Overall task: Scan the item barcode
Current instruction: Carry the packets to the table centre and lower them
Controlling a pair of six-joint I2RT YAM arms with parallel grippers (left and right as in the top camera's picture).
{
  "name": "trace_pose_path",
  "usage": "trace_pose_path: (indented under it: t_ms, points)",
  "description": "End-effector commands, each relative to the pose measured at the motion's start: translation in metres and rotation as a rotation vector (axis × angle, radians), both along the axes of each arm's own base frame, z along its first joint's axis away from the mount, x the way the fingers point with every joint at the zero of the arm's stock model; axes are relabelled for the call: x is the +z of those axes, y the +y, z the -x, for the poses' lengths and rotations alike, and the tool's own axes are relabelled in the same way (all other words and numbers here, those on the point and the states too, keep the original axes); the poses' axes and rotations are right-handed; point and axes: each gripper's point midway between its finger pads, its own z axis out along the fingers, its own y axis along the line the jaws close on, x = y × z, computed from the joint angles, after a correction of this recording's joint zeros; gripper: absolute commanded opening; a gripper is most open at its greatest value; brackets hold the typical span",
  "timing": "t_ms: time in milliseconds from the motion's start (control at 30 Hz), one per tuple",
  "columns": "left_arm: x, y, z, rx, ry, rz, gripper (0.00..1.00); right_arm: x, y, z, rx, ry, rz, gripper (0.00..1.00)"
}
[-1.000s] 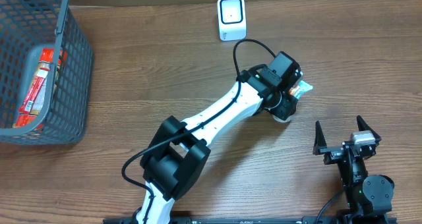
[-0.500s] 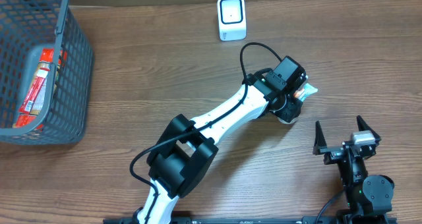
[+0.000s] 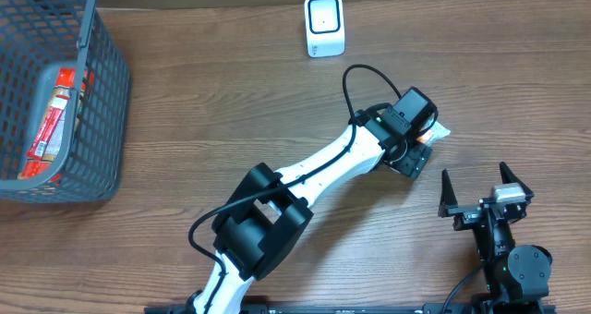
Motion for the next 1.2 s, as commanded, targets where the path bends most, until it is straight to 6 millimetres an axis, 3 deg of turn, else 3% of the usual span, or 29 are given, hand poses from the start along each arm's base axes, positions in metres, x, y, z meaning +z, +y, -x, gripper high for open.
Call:
trace_pose_path:
  t_ms: [0,33,167,433,733,1167]
  points:
    - [-0.005,0.000,-0.003,0.011,-0.010,-0.019,0.77,-0.002,0.000,0.000,0.001,-0.003,0.000,1.00]
    - [-0.003,0.000,-0.003,0.011,-0.013,-0.016,0.78,-0.002,0.000,0.000,0.001,-0.003,0.000,1.00]
    - [0.015,-0.003,-0.005,0.003,-0.041,0.011,1.00,-0.002,0.000,0.000,0.001,-0.003,0.000,1.00]
    - [0.033,-0.005,-0.005,0.002,-0.066,0.036,1.00,-0.002,0.000,0.000,0.001,-0.003,0.000,1.00]
    - [0.073,-0.002,-0.010,0.009,-0.147,0.077,1.00,-0.002,0.000,0.000,0.001,-0.003,0.000,1.00]
    - [0.055,-0.003,-0.009,-0.022,-0.129,0.046,1.00,-0.002,0.000,0.000,0.001,-0.003,0.000,1.00]
